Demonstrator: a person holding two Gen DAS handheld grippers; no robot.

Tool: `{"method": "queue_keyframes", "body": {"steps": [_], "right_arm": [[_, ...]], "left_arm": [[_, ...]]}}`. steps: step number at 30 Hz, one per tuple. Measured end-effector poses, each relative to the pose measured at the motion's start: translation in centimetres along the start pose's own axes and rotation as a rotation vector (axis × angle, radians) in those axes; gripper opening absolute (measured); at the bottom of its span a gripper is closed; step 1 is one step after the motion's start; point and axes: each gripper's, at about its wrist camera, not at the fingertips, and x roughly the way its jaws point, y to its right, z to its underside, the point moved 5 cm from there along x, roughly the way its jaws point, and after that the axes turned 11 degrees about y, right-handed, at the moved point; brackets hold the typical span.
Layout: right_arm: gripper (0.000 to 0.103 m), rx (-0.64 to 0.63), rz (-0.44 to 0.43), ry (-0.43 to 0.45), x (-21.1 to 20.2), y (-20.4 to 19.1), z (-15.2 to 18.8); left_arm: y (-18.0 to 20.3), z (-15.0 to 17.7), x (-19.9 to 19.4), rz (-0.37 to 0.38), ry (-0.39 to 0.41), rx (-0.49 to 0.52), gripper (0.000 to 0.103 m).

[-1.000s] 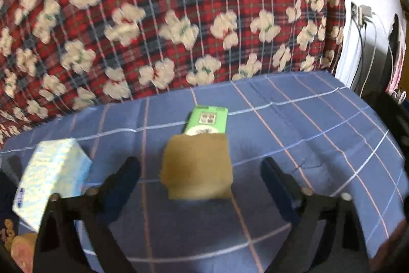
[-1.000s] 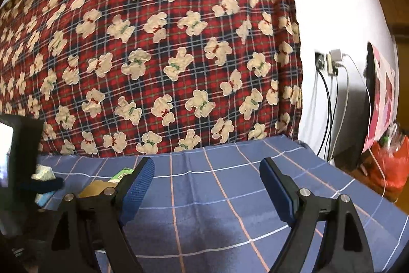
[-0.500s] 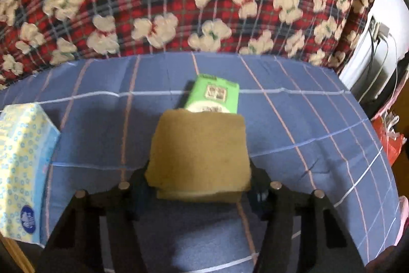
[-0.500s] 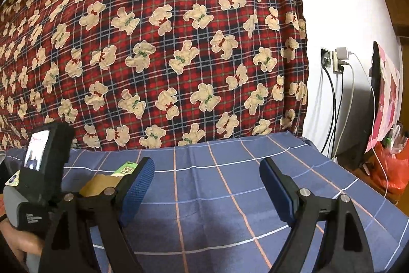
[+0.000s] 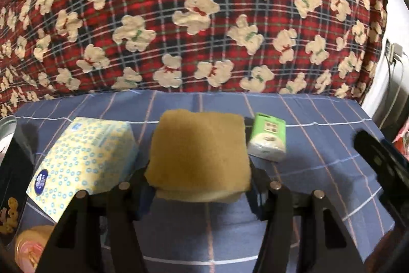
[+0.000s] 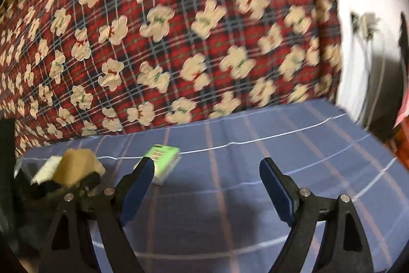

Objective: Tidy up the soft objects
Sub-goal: 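Grasp the yellow sponge with the left tool while the right tool grasps the green tissue pack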

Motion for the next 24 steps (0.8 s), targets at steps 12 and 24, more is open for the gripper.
{"method": "queue_keyframes", "body": {"steps": [12, 24], "right_arm": [[0.086, 0.046, -0.105, -0.291, 12.1, -8.3, 2.2], [0.052, -0.063, -0.037, -0.402, 14.0, -8.7, 3.7]], "left_arm": [[-1.6, 0.4, 0.3, -0.054, -0.032, -0.069, 0.059], [-1.6, 0.8, 0.9, -0.042, -0.061, -0.084, 0.059]]}}
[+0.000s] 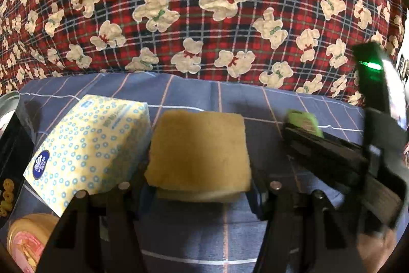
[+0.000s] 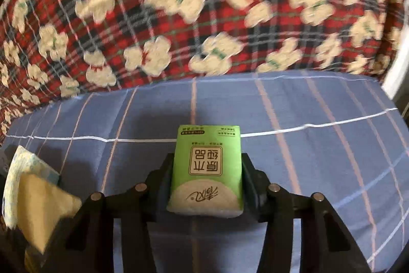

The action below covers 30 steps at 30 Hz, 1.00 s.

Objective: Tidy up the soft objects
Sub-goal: 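Grasp the yellow sponge with the left tool while the right tool grasps the green tissue pack, then carry the yellow sponge and green tissue pack over the round tin with both tools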

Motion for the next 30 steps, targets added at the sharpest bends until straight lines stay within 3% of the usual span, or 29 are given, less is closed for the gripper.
{"method": "queue_keyframes", "body": {"steps": [12, 30], "right_arm": [[0.052, 0.036, 0.078, 0.289, -11.5, 3.5, 3.2], [0.052, 0.008, 0.079, 0.487, -18.8, 1.7, 6.7]], "left_arm": [[1.5, -0.2, -2.9, 0.049, 0.084, 0.094, 0.059], [0.1, 1.5, -8.6, 0.092, 0.158, 0.111, 0.059]]}}
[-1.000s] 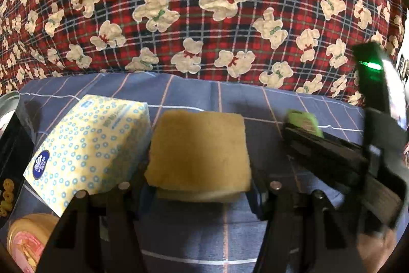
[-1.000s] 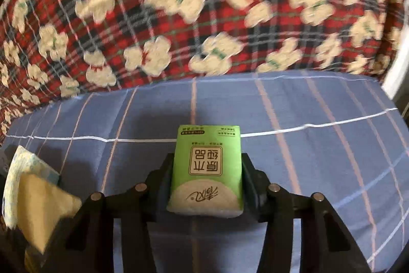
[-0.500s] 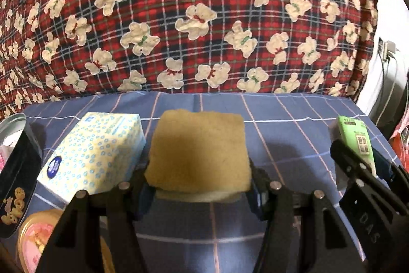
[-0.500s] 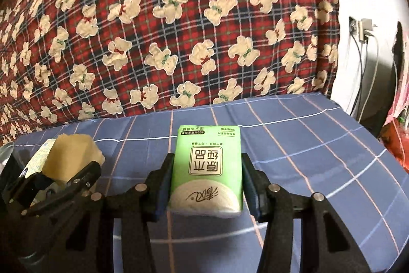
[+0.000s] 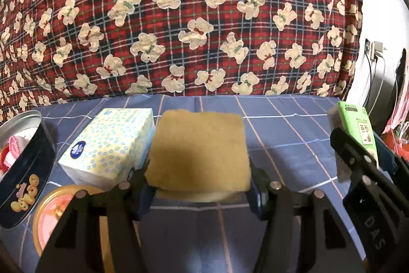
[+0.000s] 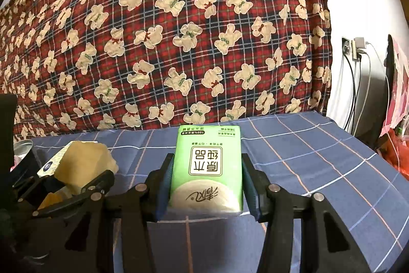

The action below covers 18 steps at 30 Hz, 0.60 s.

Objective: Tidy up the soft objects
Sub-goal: 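Carry the yellow sponge and green tissue pack over the round tin with both tools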

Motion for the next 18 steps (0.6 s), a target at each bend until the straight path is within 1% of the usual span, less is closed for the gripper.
{"method": "queue_keyframes", "body": {"steps": [18], "right_arm": [[0.052, 0.002, -0.018, 0.052, -3.9, -1.5, 0.3]], "left_arm": [[-1.0, 0.7, -3.6, 0.031, 0.045, -0.006, 0.060]]}}
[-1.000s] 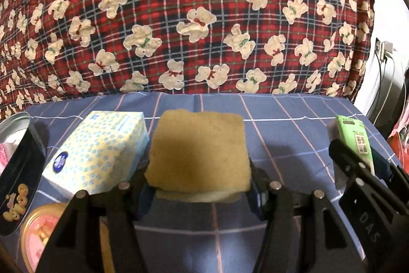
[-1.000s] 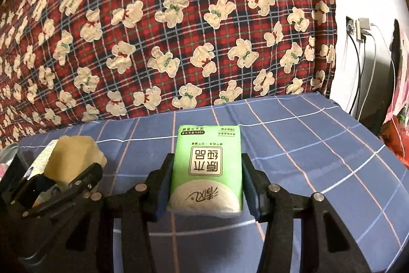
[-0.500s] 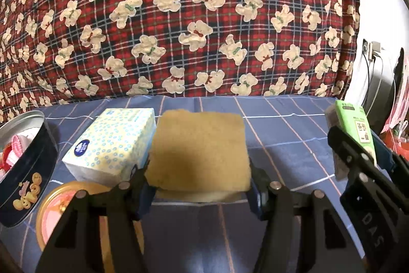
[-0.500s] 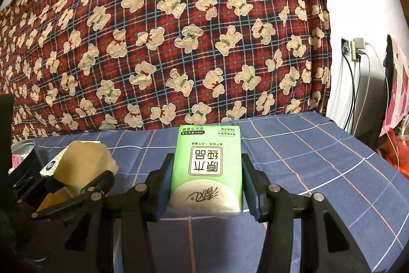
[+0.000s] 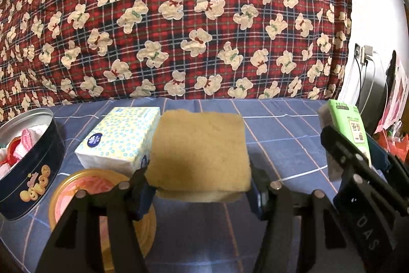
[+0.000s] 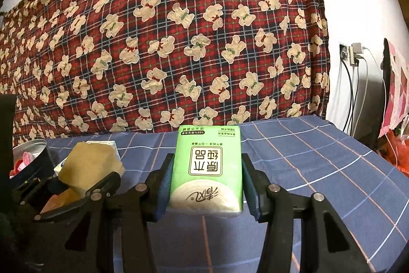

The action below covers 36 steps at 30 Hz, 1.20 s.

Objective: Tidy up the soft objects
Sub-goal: 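Carry the yellow sponge and green tissue pack over the round tin with both tools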

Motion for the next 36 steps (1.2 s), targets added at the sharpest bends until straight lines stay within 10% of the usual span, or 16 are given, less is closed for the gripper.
{"method": "queue_keyframes", "body": {"steps": [36], "right_arm": [[0.052, 0.015, -0.068, 0.019, -3.1, -5.5, 0.6]], "left_arm": [[-6.6, 0.9, -4.6, -0.027, 0.022, -0.041, 0.060]]}}
